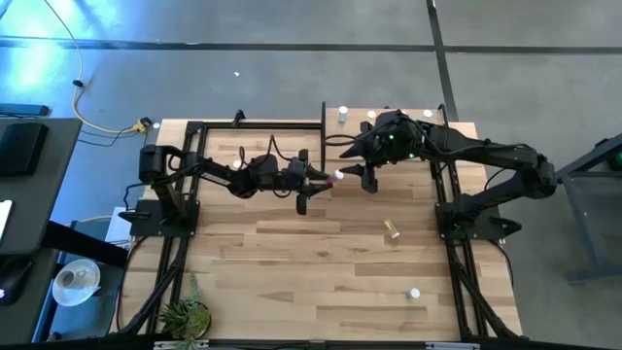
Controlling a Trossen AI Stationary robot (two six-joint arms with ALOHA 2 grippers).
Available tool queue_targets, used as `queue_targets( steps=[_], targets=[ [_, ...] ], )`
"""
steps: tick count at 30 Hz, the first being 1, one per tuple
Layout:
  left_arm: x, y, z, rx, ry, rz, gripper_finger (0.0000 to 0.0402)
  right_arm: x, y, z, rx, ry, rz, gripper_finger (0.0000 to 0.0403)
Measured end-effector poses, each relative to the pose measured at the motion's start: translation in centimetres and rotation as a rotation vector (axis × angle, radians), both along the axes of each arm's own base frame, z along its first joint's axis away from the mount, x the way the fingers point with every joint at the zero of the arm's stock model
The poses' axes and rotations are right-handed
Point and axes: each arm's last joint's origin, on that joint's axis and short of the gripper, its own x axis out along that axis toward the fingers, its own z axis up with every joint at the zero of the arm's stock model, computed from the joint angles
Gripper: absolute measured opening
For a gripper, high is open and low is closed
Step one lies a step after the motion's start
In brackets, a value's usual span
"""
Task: Pick and place medicine bottles onto shelf by color
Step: Put the left blue medicine bottle aligned with the other blue medicine bottle on the shelf
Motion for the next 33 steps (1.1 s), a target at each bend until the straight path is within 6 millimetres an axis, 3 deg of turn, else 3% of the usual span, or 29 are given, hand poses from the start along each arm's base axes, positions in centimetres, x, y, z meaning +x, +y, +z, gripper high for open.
queue_targets(
  steps=[16, 33],
  targets=[
    [0.2, 0.0, 1.3, 0.083, -0.096, 0.005, 0.0103, 0.4, -0.3, -0.3, 0.058, 0.0, 0.027, 0.0177],
    [0.4, 0.2, 1.5, 0.082, -0.103, 0.06, 0.0103, 1.1, -0.5, -0.5, 0.066, -0.028, 0.01, 0.0177]
  ],
)
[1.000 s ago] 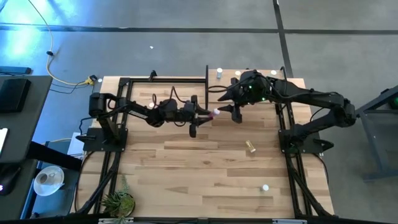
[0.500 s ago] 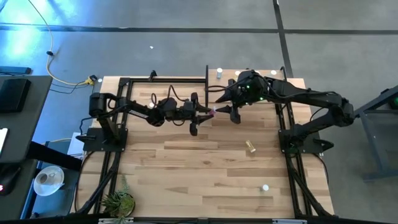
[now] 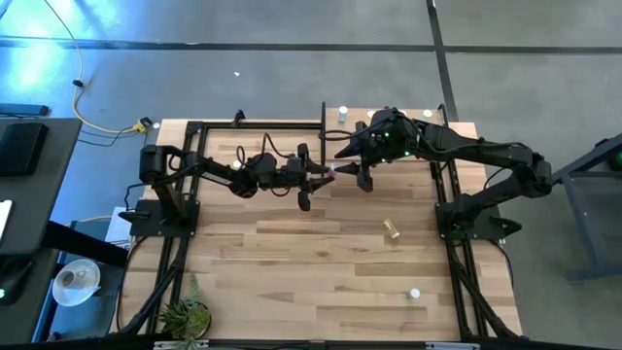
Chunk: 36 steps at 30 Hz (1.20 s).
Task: Pick and place medicine bottles onto shelf by color
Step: Put the left blue medicine bottle aligned with the other blue medicine bottle on the shelf
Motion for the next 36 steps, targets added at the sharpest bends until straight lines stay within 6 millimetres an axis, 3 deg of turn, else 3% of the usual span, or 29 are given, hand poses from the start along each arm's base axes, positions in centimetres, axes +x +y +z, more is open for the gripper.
queue_targets(
  steps=[36],
  targets=[
    [-0.03, 0.01, 0.16, 0.027, -0.006, 0.008, 0.0103, -0.02, -0.04, 0.19, -0.017, -0.011, -0.016, 0.0177]
  ],
)
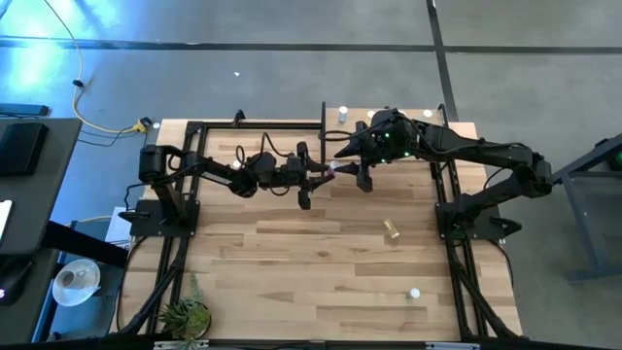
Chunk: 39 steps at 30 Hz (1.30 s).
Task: Pick and place medicine bottles onto shelf by color
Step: Put the left blue medicine bottle aligned with the other blue medicine bottle on the shelf
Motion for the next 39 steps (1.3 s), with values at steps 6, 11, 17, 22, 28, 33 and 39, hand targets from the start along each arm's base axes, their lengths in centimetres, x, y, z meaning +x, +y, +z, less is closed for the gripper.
queue_targets(
  steps=[6, 11, 17, 22, 28, 33, 39],
  targets=[
    [-0.05, 0.06, 0.2, 0.004, -0.021, 0.018, 0.0103, -0.02, 0.09, -0.05, 0.016, 0.003, 0.023, 0.0177],
    [-0.05, 0.07, 0.2, 0.003, -0.021, 0.023, 0.0103, 0.03, 0.08, 0.02, 0.013, -0.007, 0.023, 0.0177],
    [-0.02, 0.08, 0.26, 0.004, -0.024, 0.022, 0.0103, 0.16, 0.04, 0.25, 0.004, -0.033, 0.021, 0.0177],
    [0.31, 0.19, 0.84, 0.009, -0.04, 0.022, 0.0103, 0.13, 0.05, 0.19, 0.008, -0.027, 0.02, 0.0177],
    [0.33, 0.18, 0.81, 0.008, -0.036, 0.019, 0.0103, 0.13, 0.04, 0.2, 0.007, -0.027, 0.02, 0.0177],
    [0.33, 0.19, 0.8, 0.008, -0.035, 0.019, 0.0103, 0.13, 0.04, 0.2, 0.006, -0.027, 0.02, 0.0169],
    [0.33, 0.19, 0.8, 0.007, -0.036, 0.028, 0.0103, 0.13, 0.02, 0.19, 0.004, -0.026, 0.017, 0.0122]
  ],
)
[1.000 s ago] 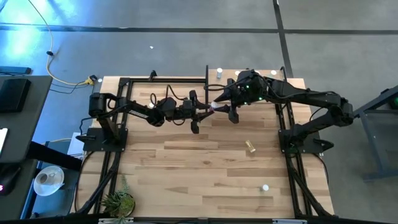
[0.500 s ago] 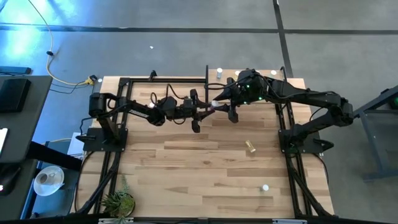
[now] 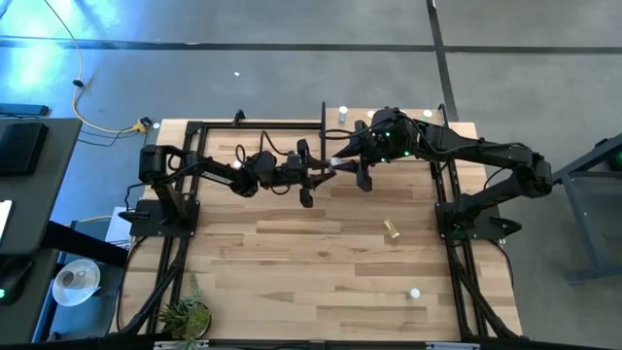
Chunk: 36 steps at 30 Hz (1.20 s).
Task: Pick and place medicine bottles onto shelf by color
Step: Put the left blue medicine bottle aligned with the other blue medicine bottle on the shelf
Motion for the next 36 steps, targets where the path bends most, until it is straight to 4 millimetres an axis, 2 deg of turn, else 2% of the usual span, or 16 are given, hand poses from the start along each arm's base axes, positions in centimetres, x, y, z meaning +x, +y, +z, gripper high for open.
queue_targets(
  steps=[5, 16, 20, 28, 36],
  targets=[
    [0.0, 0.0, 0.0, 0.0, 0.0, 0.001, 0.0103, 0.0, 0.0, 0.0, 0.0, 0.0, 0.0, 0.0104],
    [0.0, 0.1, 0.0, -0.004, -0.001, 0.024, 0.0109, 0.0, 0.0, 0.0, -0.008, 0.002, -0.014, 0.0101],
    [0.0, 0.1, 0.0, -0.007, 0.003, 0.03, 0.013, 0.0, -0.1, 0.0, -0.021, 0.006, -0.035, 0.01],
    [0.0, 0.3, -0.3, -0.022, 0.026, 0.078, 0.0197, -0.1, -0.4, 0.1, -0.056, 0.016, -0.054, 0.0099],
    [-0.5, 1.0, 0.1, -0.036, 0.059, 0.124, 0.0225, -1.0, -1.8, 2.6, -0.087, 0.001, -0.152, 0.0099]
  ],
)
